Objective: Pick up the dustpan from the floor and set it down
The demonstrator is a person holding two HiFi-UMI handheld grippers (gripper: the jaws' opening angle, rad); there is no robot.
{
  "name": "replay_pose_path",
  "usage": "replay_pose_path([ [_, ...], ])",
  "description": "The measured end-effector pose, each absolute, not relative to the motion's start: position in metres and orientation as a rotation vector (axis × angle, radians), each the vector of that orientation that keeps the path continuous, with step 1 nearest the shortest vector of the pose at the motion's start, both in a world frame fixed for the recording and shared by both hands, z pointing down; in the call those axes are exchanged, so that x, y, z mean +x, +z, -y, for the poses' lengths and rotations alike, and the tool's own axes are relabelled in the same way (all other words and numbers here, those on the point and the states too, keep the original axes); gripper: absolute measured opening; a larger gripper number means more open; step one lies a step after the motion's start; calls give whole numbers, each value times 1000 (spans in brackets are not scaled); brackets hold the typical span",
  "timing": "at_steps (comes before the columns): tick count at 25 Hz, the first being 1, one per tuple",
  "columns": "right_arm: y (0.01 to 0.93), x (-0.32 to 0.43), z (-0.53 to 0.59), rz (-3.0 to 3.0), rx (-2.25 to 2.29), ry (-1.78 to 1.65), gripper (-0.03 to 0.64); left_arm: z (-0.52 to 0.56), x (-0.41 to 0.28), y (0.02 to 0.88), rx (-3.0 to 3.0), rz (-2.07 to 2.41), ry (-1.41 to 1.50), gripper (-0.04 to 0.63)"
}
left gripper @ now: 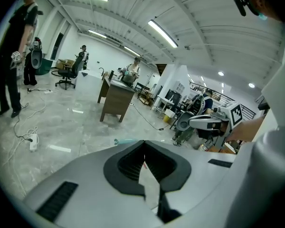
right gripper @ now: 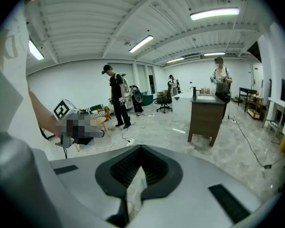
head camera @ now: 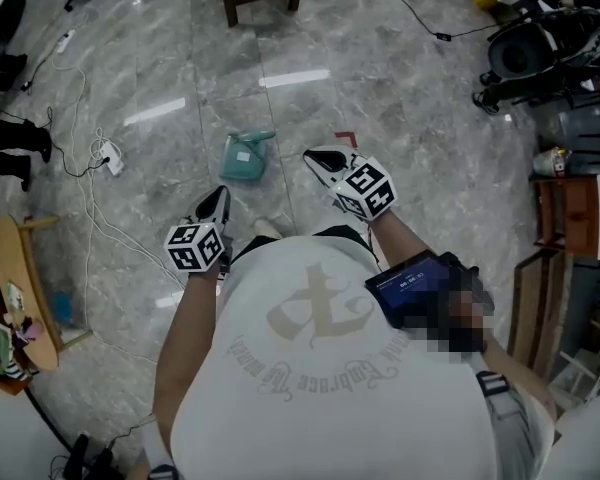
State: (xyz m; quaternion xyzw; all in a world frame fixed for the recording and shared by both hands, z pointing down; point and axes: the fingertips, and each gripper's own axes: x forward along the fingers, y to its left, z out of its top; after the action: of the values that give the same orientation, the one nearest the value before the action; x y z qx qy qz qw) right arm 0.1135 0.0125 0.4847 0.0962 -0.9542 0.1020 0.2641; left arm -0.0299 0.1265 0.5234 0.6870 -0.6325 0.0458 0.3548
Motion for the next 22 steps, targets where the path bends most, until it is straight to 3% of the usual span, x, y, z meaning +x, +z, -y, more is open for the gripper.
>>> replay_pose_path([
  [14,501,41,-12,2552,205,222,17,-162,-107,543,1664,1726,32,12],
  [22,513,22,-16,2495,105,193,17,-184,-114,545,1589,1789,-26,12],
])
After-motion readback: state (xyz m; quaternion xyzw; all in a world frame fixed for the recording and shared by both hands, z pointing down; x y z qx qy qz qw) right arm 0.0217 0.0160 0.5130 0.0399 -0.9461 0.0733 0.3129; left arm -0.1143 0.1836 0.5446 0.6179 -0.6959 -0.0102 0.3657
